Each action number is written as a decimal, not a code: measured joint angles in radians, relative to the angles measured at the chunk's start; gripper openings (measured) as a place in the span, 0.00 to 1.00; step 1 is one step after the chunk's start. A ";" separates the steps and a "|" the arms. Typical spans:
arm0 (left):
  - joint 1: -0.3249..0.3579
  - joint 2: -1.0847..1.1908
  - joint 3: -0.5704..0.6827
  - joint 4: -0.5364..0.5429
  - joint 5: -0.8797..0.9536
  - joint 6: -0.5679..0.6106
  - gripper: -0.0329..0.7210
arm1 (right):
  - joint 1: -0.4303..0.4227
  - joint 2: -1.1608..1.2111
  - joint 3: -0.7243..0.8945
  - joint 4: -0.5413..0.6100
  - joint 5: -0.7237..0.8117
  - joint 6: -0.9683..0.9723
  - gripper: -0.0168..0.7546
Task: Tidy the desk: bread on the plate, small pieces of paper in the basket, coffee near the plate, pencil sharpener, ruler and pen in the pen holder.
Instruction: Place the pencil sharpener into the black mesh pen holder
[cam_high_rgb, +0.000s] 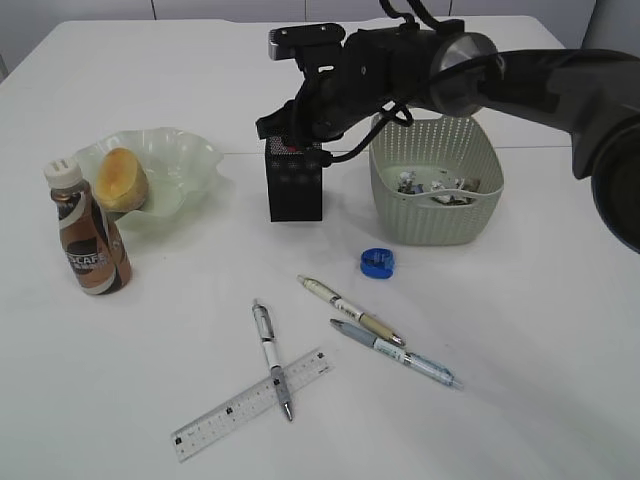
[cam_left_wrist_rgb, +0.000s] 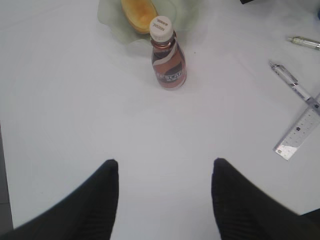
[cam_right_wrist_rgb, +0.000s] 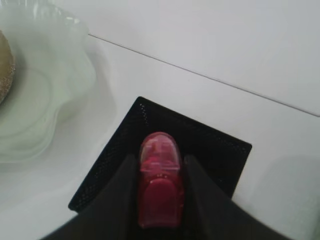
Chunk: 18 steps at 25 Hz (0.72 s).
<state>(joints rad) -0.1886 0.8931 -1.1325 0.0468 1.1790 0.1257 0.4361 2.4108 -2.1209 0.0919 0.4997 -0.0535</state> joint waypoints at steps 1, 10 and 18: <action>0.000 0.000 0.000 0.000 0.000 0.000 0.62 | 0.000 0.000 0.000 -0.002 -0.001 0.000 0.22; 0.000 0.000 0.000 0.000 0.000 0.000 0.62 | 0.000 0.004 0.000 -0.008 -0.019 -0.001 0.23; 0.000 0.000 0.000 0.000 0.000 0.000 0.62 | -0.006 0.004 0.000 -0.016 -0.031 -0.001 0.30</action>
<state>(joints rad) -0.1886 0.8931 -1.1325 0.0468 1.1790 0.1257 0.4303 2.4146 -2.1209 0.0756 0.4685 -0.0544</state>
